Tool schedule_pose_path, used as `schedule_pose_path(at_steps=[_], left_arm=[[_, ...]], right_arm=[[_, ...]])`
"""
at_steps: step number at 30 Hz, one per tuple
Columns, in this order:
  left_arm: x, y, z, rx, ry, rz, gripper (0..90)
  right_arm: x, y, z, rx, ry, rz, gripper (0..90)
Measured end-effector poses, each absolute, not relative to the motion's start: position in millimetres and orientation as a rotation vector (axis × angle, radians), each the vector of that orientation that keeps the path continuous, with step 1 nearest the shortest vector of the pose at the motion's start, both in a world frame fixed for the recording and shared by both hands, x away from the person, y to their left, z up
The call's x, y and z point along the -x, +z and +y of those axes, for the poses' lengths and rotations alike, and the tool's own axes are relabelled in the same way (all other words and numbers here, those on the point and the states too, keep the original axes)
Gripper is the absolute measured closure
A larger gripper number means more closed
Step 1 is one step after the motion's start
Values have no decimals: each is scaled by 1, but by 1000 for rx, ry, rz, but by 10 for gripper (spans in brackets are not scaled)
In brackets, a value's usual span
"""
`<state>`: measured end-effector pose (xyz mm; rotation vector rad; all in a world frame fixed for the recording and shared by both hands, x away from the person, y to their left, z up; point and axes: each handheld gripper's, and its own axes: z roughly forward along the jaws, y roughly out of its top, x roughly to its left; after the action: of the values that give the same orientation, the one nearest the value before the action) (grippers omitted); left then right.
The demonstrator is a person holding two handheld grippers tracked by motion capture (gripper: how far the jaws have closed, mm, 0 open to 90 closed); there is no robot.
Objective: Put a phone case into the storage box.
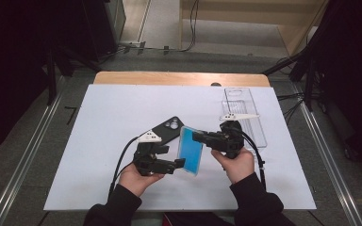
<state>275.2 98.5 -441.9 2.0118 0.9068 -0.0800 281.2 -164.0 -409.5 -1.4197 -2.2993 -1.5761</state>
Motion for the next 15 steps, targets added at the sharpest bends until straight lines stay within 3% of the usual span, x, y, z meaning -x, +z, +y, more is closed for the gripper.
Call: schedule_pose_path(at_steps=[15], left_arm=[[-281, -429, 105, -2104, -131, 843, 179]], right_arm=[[-279, -408, -169, 1243, -1620, -2372, 769]])
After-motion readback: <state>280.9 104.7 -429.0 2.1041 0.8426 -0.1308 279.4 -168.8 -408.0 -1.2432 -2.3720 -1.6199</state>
